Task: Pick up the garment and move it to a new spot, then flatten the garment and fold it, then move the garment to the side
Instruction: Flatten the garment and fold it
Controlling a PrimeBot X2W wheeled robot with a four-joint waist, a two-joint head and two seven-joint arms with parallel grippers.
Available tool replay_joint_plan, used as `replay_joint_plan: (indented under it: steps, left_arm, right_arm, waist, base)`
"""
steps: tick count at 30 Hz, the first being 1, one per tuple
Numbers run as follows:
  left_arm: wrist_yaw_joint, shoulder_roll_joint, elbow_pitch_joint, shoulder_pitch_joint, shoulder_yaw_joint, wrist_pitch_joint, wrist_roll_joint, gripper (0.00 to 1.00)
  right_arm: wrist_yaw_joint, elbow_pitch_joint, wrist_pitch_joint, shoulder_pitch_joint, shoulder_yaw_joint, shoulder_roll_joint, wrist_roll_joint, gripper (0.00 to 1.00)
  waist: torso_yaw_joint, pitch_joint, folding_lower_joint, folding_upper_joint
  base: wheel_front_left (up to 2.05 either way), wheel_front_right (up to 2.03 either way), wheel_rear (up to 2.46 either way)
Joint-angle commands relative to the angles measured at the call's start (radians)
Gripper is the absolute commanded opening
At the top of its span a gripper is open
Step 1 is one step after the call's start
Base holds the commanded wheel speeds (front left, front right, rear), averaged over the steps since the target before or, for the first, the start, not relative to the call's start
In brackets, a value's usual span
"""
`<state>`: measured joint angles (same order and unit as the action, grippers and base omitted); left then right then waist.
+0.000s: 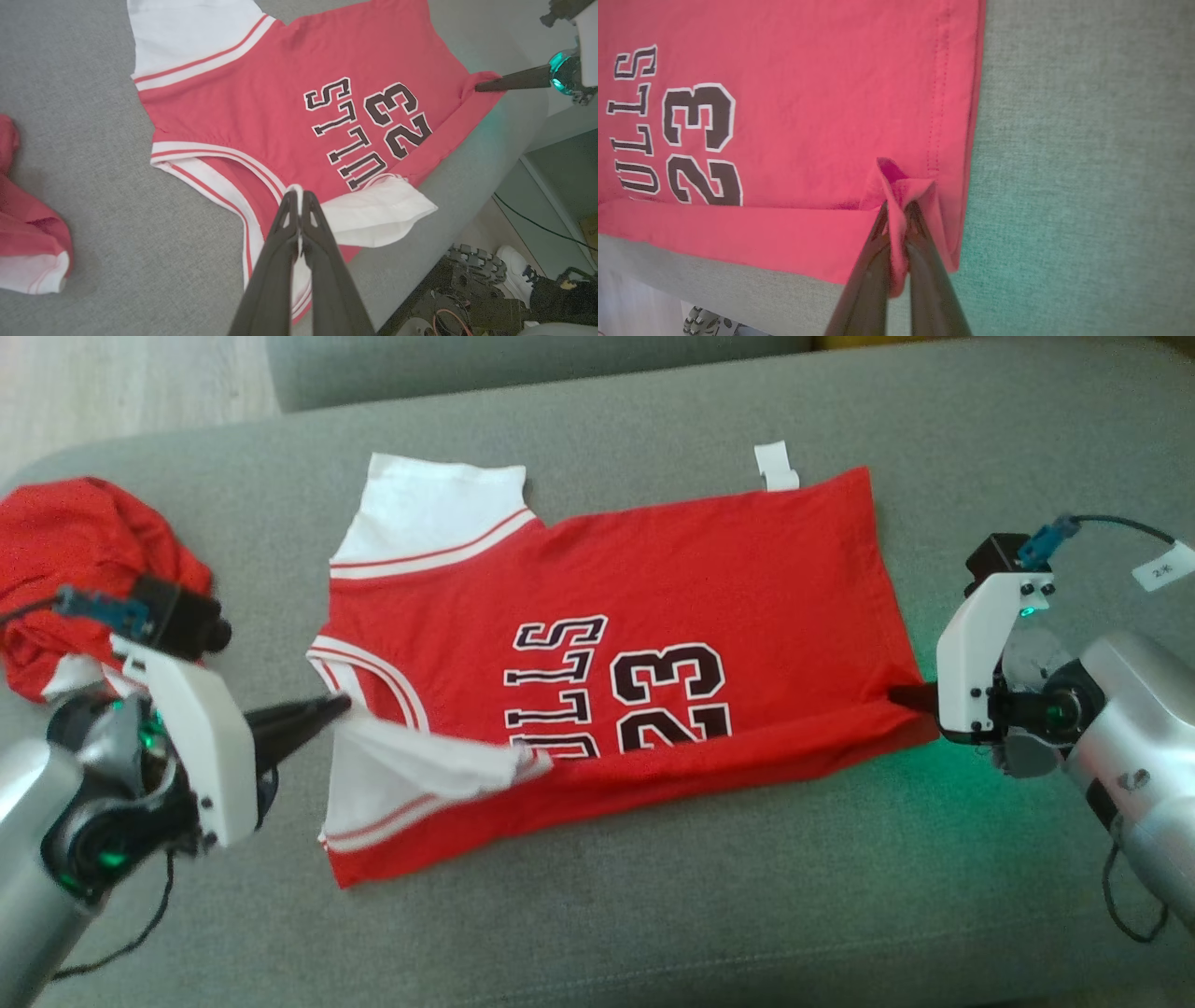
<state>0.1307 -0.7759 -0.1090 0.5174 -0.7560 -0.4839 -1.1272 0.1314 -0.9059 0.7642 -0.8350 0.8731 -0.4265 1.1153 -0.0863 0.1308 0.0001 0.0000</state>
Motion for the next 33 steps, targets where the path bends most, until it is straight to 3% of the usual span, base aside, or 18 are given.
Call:
replay_joint_plan:
  steps: [1,11,12,13,14,15,16,21,25,33]
  left_arm:
    - [0.0,-0.032,0.0,0.08,0.043,0.016,0.016,0.0]
    - [0.0,-0.007,-0.096,0.175,-0.035,0.061,0.06,0.0]
    - [0.0,-0.005,-0.108,0.182,-0.043,0.065,0.063,0.0]
    - [0.0,-0.003,-0.12,0.189,-0.051,0.067,0.065,0.0]
    - [0.0,0.0,-0.138,0.196,-0.054,0.071,0.068,0.0]
    - [-0.002,0.005,-0.161,0.203,-0.052,0.079,0.073,0.89]
    - [-0.009,0.014,-0.181,0.208,-0.051,0.086,0.077,1.0]
    - [-0.03,0.048,-0.241,0.242,-0.04,0.184,0.14,1.0]
    - [-0.081,0.077,-0.274,0.255,0.002,0.321,0.176,1.0]
    - [-0.217,0.154,-0.247,0.183,0.153,0.658,0.152,1.0]
  right_arm:
    - [-0.001,0.01,-0.011,-0.035,-0.001,-0.004,-0.01,0.0]
    - [-0.001,-0.003,-0.022,-0.054,0.005,0.017,-0.016,0.0]
    - [-0.001,-0.004,-0.026,-0.058,0.007,0.018,-0.02,0.2]
    - [-0.001,-0.003,-0.042,-0.065,0.006,0.019,-0.026,0.95]
    - [-0.001,-0.005,-0.058,-0.071,0.001,0.023,-0.027,1.0]
    - [-0.001,-0.011,-0.072,-0.076,-0.006,0.028,-0.026,1.0]
    - [-0.001,-0.016,-0.084,-0.08,-0.01,0.033,-0.026,1.0]
    - [-0.001,-0.018,-0.187,-0.108,0.006,0.029,-0.084,1.0]
    - [-0.001,0.015,-0.314,-0.097,0.009,0.021,-0.104,1.0]
    - [-0.001,0.106,-0.722,-0.038,-0.012,-0.006,-0.155,1.0]
  waist:
    - [-0.006,0.021,-0.0001,0.0]
    - [-0.013,0.067,-0.0001,0.0]
    - [-0.014,0.069,-0.0001,0.0]
    - [-0.014,0.072,-0.0001,0.0]
    - [-0.014,0.074,-0.0001,0.0]
    - [-0.014,0.075,-0.0001,0.0]
    - [-0.014,0.076,-0.0001,0.0]
    - [-0.011,0.074,-0.0001,0.0]
    - [-0.007,0.057,-0.0001,0.0]
    - [-0.002,-0.005,-0.0001,0.0]
  base:
    - [0.0,0.0,0.0]
    - [0.0,0.0,0.0]
    - [0.0,0.0,0.0]
    - [0.0,0.0,0.0]
    - [0.0,0.0,0.0]
    - [0.0,0.0,0.0]
    - [0.0,0.0,0.0]
    - [0.0,0.0,0.0]
    - [0.0,0.0,0.0]
    - [0.0,0.0,0.0]
